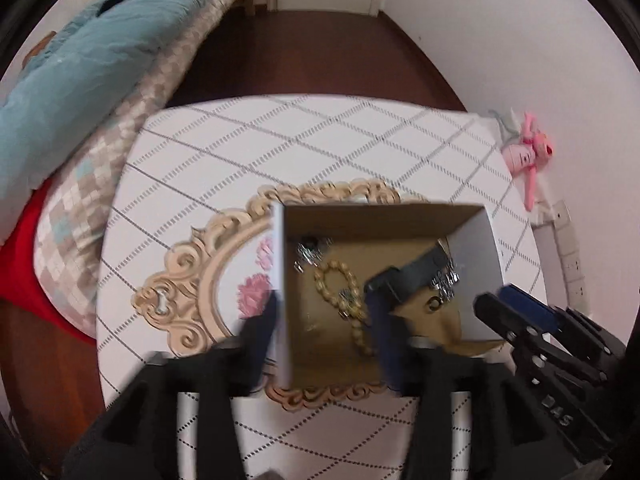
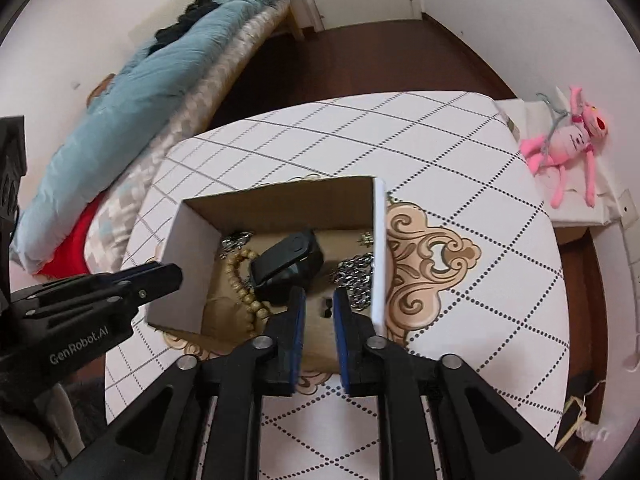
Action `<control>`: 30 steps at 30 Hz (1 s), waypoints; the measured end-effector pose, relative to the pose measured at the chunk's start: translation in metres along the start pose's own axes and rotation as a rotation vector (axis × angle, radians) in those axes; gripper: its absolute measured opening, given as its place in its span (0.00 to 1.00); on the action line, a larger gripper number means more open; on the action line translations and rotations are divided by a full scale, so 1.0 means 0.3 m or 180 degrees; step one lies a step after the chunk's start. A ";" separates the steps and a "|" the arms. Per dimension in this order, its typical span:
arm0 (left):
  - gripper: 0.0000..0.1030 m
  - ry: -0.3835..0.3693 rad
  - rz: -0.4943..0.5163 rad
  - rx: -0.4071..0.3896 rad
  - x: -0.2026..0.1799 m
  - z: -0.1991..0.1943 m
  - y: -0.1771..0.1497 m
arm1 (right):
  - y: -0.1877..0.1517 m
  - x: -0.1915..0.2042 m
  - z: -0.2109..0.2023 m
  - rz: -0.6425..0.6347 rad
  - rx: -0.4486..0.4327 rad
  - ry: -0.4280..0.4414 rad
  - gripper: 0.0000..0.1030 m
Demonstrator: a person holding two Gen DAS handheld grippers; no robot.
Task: Organize jewelry
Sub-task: 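Carry the ring and charm over the box with both tools, then open both tools to drop the ring and charm into the box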
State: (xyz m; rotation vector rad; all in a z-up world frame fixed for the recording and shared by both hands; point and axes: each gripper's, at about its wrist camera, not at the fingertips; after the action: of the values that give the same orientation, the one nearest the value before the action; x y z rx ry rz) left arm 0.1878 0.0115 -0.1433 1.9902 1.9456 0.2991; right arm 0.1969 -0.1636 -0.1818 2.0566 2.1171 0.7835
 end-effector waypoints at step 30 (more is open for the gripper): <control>1.00 0.0458 -0.0034 -0.0184 0.033 -0.041 -0.119 | -0.023 -0.010 -0.083 -0.0202 -0.0107 -0.0897 1.00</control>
State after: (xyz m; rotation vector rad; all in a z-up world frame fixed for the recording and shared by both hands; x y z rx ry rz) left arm 0.1506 0.0229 -0.1464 1.9696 2.0086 0.5028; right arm 0.1808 -0.1736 -0.1639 1.9402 1.9888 0.4838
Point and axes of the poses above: each gripper's, at about its wrist camera, not at the fingertips, and z roughly the way its jaws point, x to its left, y to its top, and after that the axes turned 4 degrees about z, right-handed
